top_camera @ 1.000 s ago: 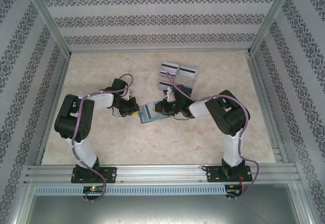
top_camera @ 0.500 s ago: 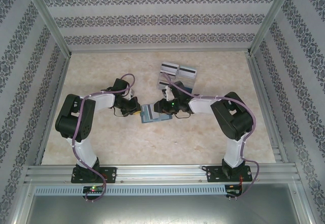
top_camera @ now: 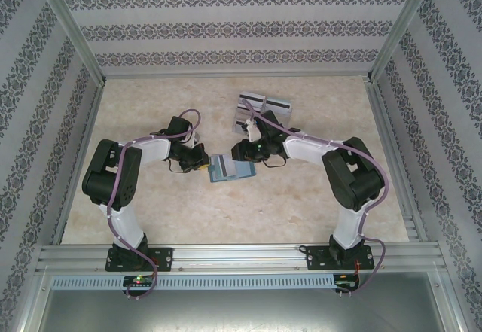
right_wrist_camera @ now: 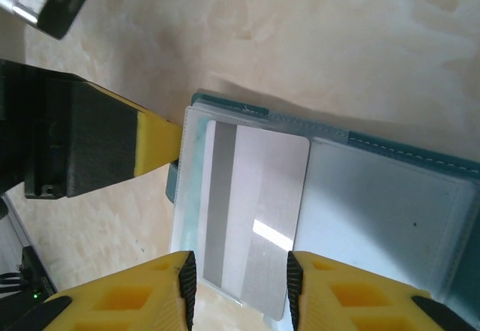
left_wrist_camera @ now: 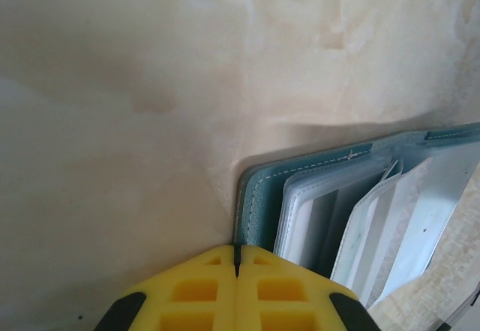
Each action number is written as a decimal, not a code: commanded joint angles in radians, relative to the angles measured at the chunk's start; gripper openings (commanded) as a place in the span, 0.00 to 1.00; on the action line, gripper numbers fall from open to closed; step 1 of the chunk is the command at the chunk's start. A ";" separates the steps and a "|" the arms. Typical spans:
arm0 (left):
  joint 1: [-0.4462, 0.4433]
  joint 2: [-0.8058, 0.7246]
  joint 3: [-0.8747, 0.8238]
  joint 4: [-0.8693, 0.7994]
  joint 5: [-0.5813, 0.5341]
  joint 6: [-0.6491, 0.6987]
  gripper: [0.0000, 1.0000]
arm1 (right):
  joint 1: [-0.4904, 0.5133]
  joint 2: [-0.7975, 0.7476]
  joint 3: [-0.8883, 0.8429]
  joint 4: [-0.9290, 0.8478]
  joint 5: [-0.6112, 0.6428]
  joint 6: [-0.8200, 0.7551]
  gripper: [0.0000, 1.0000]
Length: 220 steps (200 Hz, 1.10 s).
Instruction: Put the credit cards into the card holder
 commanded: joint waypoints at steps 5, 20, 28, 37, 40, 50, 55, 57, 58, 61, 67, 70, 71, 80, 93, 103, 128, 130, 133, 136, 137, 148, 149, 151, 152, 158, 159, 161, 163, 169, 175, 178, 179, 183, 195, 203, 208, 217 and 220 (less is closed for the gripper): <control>-0.024 0.032 0.000 0.026 0.006 0.005 0.04 | 0.014 0.045 0.031 -0.019 -0.039 -0.004 0.40; -0.024 0.033 0.002 0.026 0.007 0.004 0.04 | 0.022 0.054 0.042 -0.029 -0.028 -0.009 0.39; -0.024 0.034 0.002 0.028 0.007 0.005 0.04 | 0.024 0.059 0.049 -0.039 -0.028 -0.015 0.40; -0.024 0.036 0.004 0.029 0.009 0.005 0.04 | 0.025 0.065 0.054 -0.043 -0.027 -0.014 0.40; -0.024 0.036 0.004 0.030 0.010 0.003 0.04 | 0.025 0.067 0.054 -0.043 -0.027 -0.015 0.40; -0.024 0.037 0.003 0.032 0.010 0.003 0.04 | 0.026 0.071 0.057 -0.043 -0.030 -0.013 0.40; -0.024 0.037 0.004 0.032 0.010 0.003 0.04 | 0.027 0.074 0.059 -0.046 -0.034 -0.015 0.40; -0.024 0.037 0.003 0.032 0.010 0.004 0.04 | 0.028 0.075 0.060 -0.046 -0.035 -0.014 0.40; -0.024 0.036 0.003 0.031 0.010 0.003 0.04 | 0.028 0.076 0.060 -0.046 -0.035 -0.014 0.40; -0.024 0.037 0.004 0.031 0.010 0.003 0.04 | 0.029 0.078 0.061 -0.047 -0.035 -0.015 0.40; -0.024 0.037 0.004 0.031 0.010 0.003 0.04 | 0.032 0.079 0.062 -0.050 -0.032 -0.018 0.40; -0.023 0.036 0.004 0.031 0.010 0.003 0.04 | 0.032 0.080 0.063 -0.053 -0.030 -0.020 0.40; -0.024 0.036 0.004 0.031 0.010 0.003 0.04 | 0.033 0.081 0.063 -0.053 -0.029 -0.021 0.40; -0.024 0.036 0.004 0.031 0.010 0.003 0.04 | 0.036 0.086 0.069 -0.065 -0.022 -0.026 0.40; -0.024 0.036 0.003 0.032 0.010 0.003 0.04 | 0.039 0.094 0.081 -0.094 -0.001 -0.036 0.40; -0.024 0.034 0.002 0.032 0.010 0.002 0.04 | 0.044 0.096 0.089 -0.115 0.023 -0.048 0.40; -0.024 0.036 0.003 0.032 0.012 0.003 0.04 | 0.057 0.108 0.110 -0.148 0.047 -0.068 0.40; -0.023 0.037 0.002 0.031 0.012 0.003 0.04 | 0.057 0.108 0.111 -0.149 0.047 -0.069 0.40; -0.024 0.036 0.003 0.031 0.012 0.004 0.04 | 0.058 0.110 0.113 -0.151 0.048 -0.069 0.40; -0.024 0.036 0.003 0.031 0.012 0.003 0.04 | 0.059 0.111 0.115 -0.152 0.049 -0.070 0.40; -0.024 0.036 0.004 0.031 0.012 0.003 0.04 | 0.060 0.111 0.116 -0.153 0.048 -0.070 0.40; -0.024 0.036 0.003 0.032 0.012 0.003 0.04 | 0.066 0.114 0.121 -0.161 0.058 -0.073 0.40; -0.024 0.036 0.004 0.032 0.012 0.003 0.04 | 0.066 0.114 0.121 -0.161 0.058 -0.073 0.40; -0.023 0.036 0.003 0.033 0.013 0.003 0.04 | 0.068 0.114 0.124 -0.164 0.060 -0.073 0.40; -0.024 0.036 0.004 0.033 0.012 0.003 0.04 | 0.068 0.114 0.124 -0.166 0.063 -0.073 0.40; -0.024 0.036 0.005 0.032 0.012 0.004 0.04 | 0.073 0.116 0.130 -0.176 0.075 -0.081 0.40; -0.024 0.035 0.005 0.032 0.013 0.003 0.04 | 0.074 0.116 0.131 -0.176 0.077 -0.081 0.40; -0.023 0.035 0.006 0.032 0.012 0.003 0.04 | 0.075 0.116 0.132 -0.178 0.079 -0.083 0.40; -0.023 0.037 0.006 0.032 0.012 0.003 0.04 | 0.075 0.117 0.134 -0.182 0.081 -0.085 0.40; -0.023 0.036 0.005 0.032 0.012 0.003 0.04 | 0.078 0.119 0.139 -0.190 0.086 -0.090 0.40; -0.024 0.036 0.004 0.034 0.012 0.001 0.04 | 0.080 0.122 0.143 -0.196 0.091 -0.093 0.40; -0.024 0.035 0.003 0.035 0.012 0.002 0.04 | 0.081 0.122 0.146 -0.199 0.093 -0.093 0.40; -0.024 0.034 0.004 0.035 0.012 0.003 0.04 | 0.081 0.122 0.145 -0.199 0.093 -0.094 0.40; -0.023 0.035 0.004 0.036 0.013 0.001 0.04 | 0.082 0.124 0.146 -0.201 0.095 -0.095 0.40; -0.024 0.036 0.003 0.037 0.013 0.000 0.04 | 0.083 0.128 0.151 -0.209 0.103 -0.100 0.40; -0.024 0.035 0.001 0.038 0.013 0.000 0.04 | 0.085 0.130 0.154 -0.217 0.116 -0.104 0.40; -0.023 0.035 -0.001 0.038 0.013 0.000 0.04 | 0.088 0.130 0.156 -0.223 0.124 -0.107 0.40; -0.023 0.034 -0.003 0.038 0.013 0.000 0.04 | 0.089 0.128 0.156 -0.230 0.137 -0.110 0.40; -0.024 0.034 -0.003 0.038 0.013 0.000 0.04 | 0.089 0.126 0.154 -0.232 0.141 -0.109 0.40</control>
